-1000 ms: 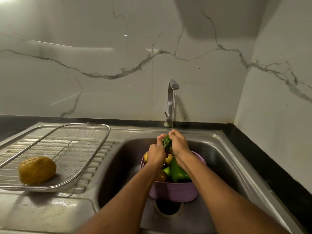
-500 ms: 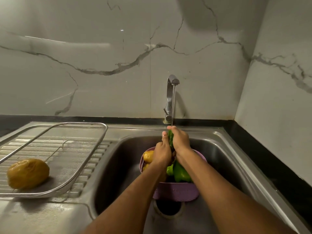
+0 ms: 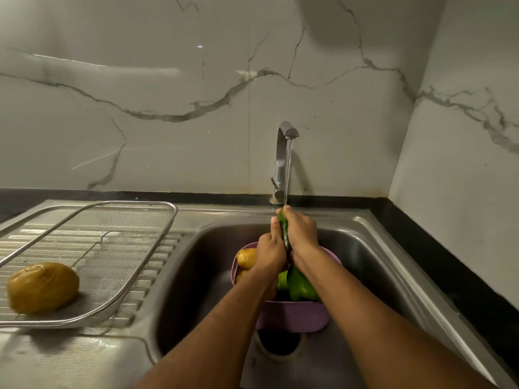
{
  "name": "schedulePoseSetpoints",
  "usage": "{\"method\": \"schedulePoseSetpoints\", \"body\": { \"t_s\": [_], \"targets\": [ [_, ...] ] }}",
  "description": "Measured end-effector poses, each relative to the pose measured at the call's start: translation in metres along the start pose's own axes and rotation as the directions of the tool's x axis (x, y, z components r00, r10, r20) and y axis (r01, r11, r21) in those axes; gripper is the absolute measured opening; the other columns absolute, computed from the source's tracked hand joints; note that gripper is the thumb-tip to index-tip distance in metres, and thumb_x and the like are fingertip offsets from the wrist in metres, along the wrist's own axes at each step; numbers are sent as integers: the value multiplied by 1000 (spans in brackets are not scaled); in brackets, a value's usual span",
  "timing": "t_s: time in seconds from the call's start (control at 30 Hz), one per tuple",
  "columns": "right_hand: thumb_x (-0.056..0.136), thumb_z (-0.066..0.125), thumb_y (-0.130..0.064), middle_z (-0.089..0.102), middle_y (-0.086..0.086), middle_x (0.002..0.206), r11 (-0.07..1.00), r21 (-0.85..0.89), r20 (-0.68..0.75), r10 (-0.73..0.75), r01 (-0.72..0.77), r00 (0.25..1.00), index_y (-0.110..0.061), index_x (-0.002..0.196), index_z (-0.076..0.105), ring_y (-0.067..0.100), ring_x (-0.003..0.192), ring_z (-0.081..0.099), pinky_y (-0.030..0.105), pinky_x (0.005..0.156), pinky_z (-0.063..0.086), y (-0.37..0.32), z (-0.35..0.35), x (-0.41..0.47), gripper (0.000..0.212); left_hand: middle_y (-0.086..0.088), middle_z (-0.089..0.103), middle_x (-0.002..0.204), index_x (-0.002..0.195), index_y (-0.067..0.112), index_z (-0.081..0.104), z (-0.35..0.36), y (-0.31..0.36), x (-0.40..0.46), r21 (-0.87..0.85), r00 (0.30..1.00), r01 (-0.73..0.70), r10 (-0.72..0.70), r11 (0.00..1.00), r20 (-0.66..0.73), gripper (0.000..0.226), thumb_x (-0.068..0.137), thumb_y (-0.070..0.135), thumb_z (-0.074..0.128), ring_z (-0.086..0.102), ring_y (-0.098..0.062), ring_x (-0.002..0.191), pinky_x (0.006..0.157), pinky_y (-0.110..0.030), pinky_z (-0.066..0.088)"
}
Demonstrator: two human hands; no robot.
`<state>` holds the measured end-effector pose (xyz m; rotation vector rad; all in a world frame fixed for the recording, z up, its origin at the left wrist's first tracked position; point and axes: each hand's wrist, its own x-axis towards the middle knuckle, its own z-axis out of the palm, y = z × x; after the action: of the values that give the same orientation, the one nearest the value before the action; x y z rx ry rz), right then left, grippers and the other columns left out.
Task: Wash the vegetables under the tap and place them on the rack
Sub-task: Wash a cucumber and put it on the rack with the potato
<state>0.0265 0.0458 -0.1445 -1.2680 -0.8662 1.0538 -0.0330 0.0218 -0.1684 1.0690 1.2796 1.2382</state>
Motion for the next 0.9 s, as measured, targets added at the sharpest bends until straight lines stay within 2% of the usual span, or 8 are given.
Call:
{"method": "schedulePoseSetpoints", "body": {
  "t_s": [0.1,0.2,0.3,0.43,0.53,0.63,0.77,0.9],
  "targets": [
    [105,54,-37,71,8,99,999,-24,34,34,-33,999,-15,110,73,18,83,65,22,53,47,0,-3,0,30,-9,64,68,85,8,64,-3,1,1,-25,1000,25,-25,999,-7,68,106,59,25,64,-20,68,72,-40,58],
    [103,54,-31,69,12,100,992,51,129,111,-119,985,-14,119,70,17,66,61,22,37,38,1,-7,-1,28,3,54,48,79,11,61,-6,1,3,-58,998,70,-70,996,-6,69,106,62,24,52,-9,45,51,-25,43],
    [104,54,-30,66,8,85,992,54,118,104,-111,988,-12,110,70,11,51,56,22,36,36,1,-8,-2,25,1,55,50,80,11,61,-6,3,3,-80,998,64,-63,995,21,66,107,59,25,54,-9,46,49,-24,46],
    [104,56,-38,66,5,81,996,-53,-7,67,-67,998,-16,95,70,11,55,56,19,36,37,-1,-3,0,27,-15,65,79,83,12,61,-3,5,-1,-71,997,68,-66,995,36,62,109,55,25,65,-26,80,86,-45,58],
    [103,57,-44,66,7,80,993,-84,-18,81,-83,997,-15,97,70,8,37,47,19,34,36,-3,-5,-2,32,-3,53,55,77,11,59,-2,6,2,-100,991,130,-127,986,34,65,108,57,25,52,-15,51,55,-30,50],
    [104,54,-46,61,5,67,991,-43,33,127,-126,991,-12,101,70,8,30,40,20,33,35,-5,-7,-4,37,1,40,49,66,15,51,-5,7,3,-205,972,225,-207,952,109,65,107,61,27,33,-10,37,38,-22,30],
    [101,56,-46,47,3,48,972,21,172,226,-233,959,-8,83,65,13,31,36,19,36,33,-3,-10,-4,42,0,39,52,63,14,55,-11,11,3,-333,954,283,-228,900,193,70,106,62,27,28,-9,37,35,-22,24],
    [102,57,-44,58,3,59,989,-58,35,139,-137,990,-7,96,69,7,29,38,20,33,32,-5,-6,-4,40,1,40,47,68,15,52,-4,13,-2,-227,972,230,-210,946,109,65,107,60,26,31,-10,38,39,-23,27]
  ]
}}
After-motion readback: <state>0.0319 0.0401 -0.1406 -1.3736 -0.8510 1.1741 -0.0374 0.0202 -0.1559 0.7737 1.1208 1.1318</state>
